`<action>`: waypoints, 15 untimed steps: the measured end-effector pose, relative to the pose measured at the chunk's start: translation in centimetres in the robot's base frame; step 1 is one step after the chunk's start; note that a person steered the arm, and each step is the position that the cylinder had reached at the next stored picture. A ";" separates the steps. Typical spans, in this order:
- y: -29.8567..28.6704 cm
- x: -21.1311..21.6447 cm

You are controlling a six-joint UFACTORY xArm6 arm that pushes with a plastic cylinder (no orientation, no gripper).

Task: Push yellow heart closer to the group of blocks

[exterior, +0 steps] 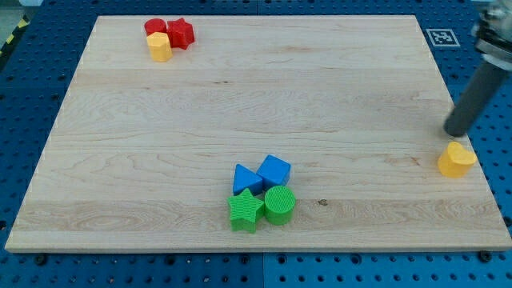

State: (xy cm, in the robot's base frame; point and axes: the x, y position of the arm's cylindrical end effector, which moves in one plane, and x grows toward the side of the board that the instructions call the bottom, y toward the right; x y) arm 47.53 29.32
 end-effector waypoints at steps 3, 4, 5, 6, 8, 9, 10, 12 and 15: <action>0.8 6.9; -3.3 4.1; -4.9 0.3; -5.0 1.2; -8.2 0.4; -9.3 -1.9; -9.2 -3.6; -10.0 -6.7; -19.2 -6.2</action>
State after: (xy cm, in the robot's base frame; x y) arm 41.28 10.08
